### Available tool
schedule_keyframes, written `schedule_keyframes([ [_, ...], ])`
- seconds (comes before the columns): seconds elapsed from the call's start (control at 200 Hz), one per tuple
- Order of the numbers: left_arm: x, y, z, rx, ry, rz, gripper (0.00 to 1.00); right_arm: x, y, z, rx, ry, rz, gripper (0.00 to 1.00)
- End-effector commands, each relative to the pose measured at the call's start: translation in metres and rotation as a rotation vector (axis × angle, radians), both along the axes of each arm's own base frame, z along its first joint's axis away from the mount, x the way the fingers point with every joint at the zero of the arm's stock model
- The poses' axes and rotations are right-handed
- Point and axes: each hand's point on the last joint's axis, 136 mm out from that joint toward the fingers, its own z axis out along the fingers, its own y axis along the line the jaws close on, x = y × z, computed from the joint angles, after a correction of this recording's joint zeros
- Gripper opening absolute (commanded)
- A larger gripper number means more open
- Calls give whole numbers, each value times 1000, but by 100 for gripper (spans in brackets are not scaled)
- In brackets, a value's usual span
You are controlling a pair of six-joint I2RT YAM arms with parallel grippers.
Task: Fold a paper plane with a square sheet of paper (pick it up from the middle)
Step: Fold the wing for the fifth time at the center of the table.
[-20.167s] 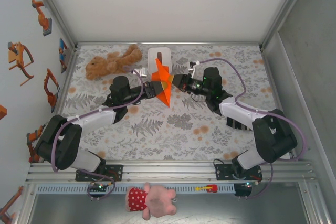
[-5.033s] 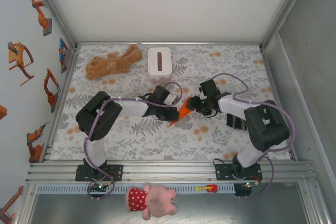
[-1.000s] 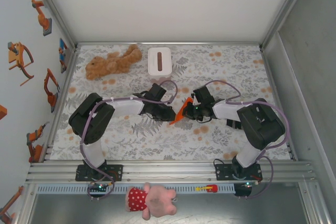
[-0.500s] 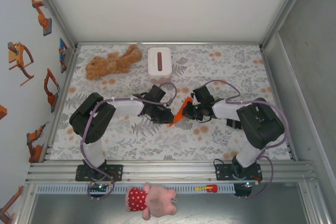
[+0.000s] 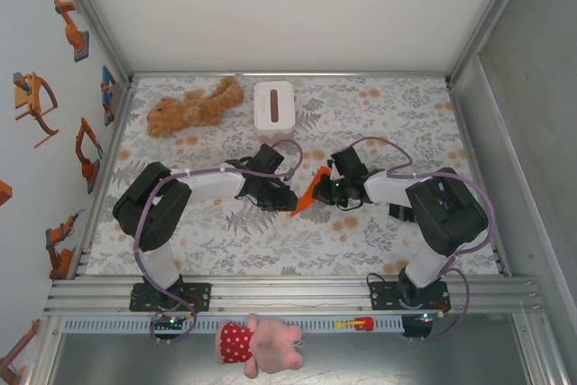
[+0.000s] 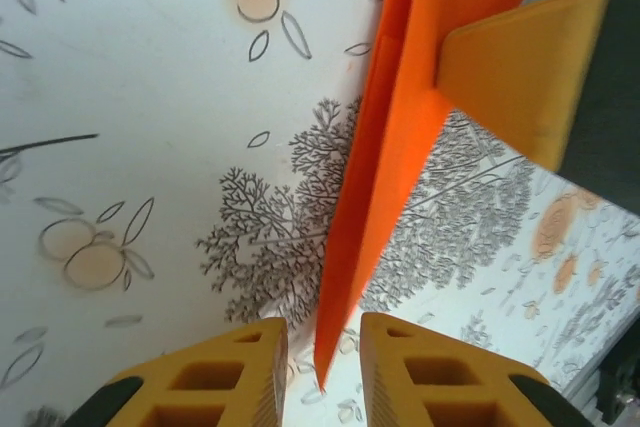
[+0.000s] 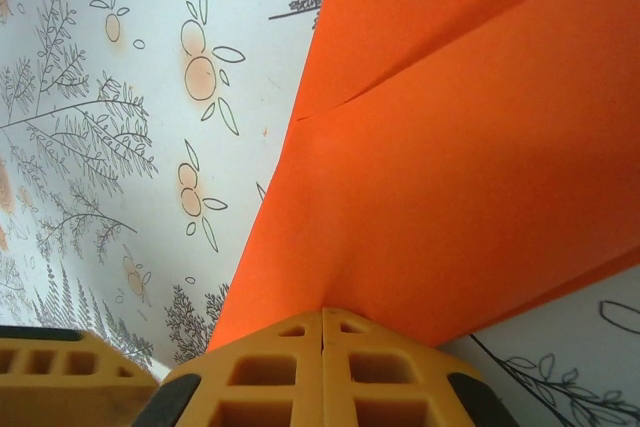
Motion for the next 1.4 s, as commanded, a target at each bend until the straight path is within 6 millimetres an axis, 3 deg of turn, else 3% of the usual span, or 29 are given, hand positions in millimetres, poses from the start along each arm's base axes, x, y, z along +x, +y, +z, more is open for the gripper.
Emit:
schedule_keyframes([
  [0.0,11,-1,27,-18,-90,13,28,-7,-12,-15,-66,41,-11,6],
  [0.3,13,-34,22,-64,-51,-11,24,1,-2,12,5,-26,3,8],
  [0.531,15,-22,11,7,-65,2,24,2,2,28,34,-68,25,11],
  [1.082,7,-8,-5,56,-61,-22,25,3,4,21,33,-50,30,12],
  [1.397,4,-6,-14,72,-48,-47,19,3,5,22,34,-48,33,12],
])
